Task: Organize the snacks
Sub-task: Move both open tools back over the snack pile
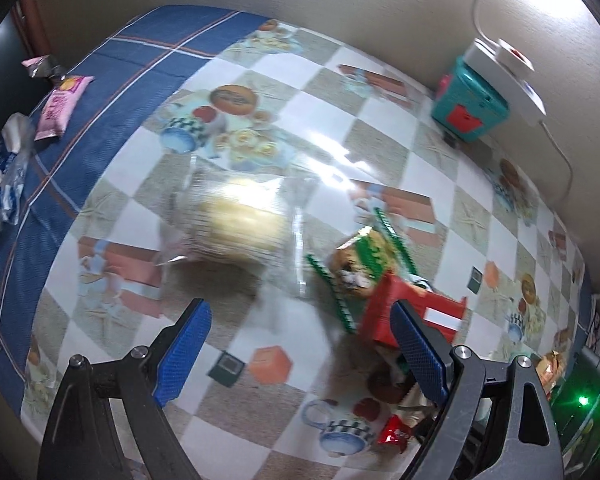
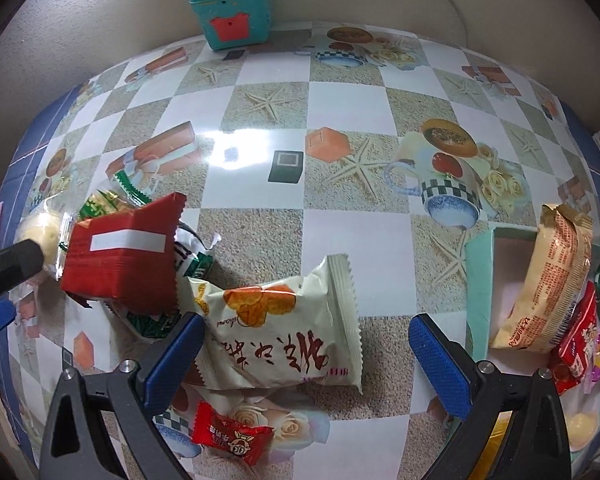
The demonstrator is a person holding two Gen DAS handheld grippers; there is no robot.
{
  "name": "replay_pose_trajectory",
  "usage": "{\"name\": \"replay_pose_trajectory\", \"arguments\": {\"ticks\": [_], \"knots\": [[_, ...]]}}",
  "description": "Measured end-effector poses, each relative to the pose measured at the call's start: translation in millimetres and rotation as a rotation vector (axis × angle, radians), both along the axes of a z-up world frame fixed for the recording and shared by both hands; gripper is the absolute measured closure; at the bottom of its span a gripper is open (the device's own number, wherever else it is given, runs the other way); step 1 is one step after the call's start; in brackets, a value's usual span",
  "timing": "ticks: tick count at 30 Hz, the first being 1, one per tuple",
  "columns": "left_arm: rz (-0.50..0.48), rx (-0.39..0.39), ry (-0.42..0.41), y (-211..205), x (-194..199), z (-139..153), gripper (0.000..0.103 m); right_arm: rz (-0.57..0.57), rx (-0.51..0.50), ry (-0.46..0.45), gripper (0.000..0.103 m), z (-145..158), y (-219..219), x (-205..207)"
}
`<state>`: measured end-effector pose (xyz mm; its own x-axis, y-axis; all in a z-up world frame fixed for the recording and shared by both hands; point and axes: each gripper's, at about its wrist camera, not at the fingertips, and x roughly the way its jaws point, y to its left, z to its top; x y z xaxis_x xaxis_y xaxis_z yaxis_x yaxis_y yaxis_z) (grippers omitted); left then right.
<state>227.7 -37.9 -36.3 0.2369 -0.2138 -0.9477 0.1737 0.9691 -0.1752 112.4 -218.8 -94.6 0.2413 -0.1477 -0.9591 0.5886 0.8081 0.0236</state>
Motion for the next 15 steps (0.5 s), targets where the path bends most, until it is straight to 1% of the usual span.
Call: {"name": "replay_pose_trajectory", "arguments": {"ticks": [6, 11, 15], "knots": [[-0.031, 0.012, -0.009, -14.2, -5.0, 1.5, 0.012, 0.027, 0.011, -0.024, 0.0, 2.2, 4.2, 4.3], [-0.047, 0.001, -0.019, -21.0, -8.4, 5.6, 0.012, 0.031, 0.021, -0.021, 0.0, -2.7, 7.5, 9.0], [-0.05, 0.002, -0.018, -23.7, -9.5, 5.3, 0.012, 0.05, 0.03, -0.036, 0.0, -1.4, 13.3, 12.8]]}}
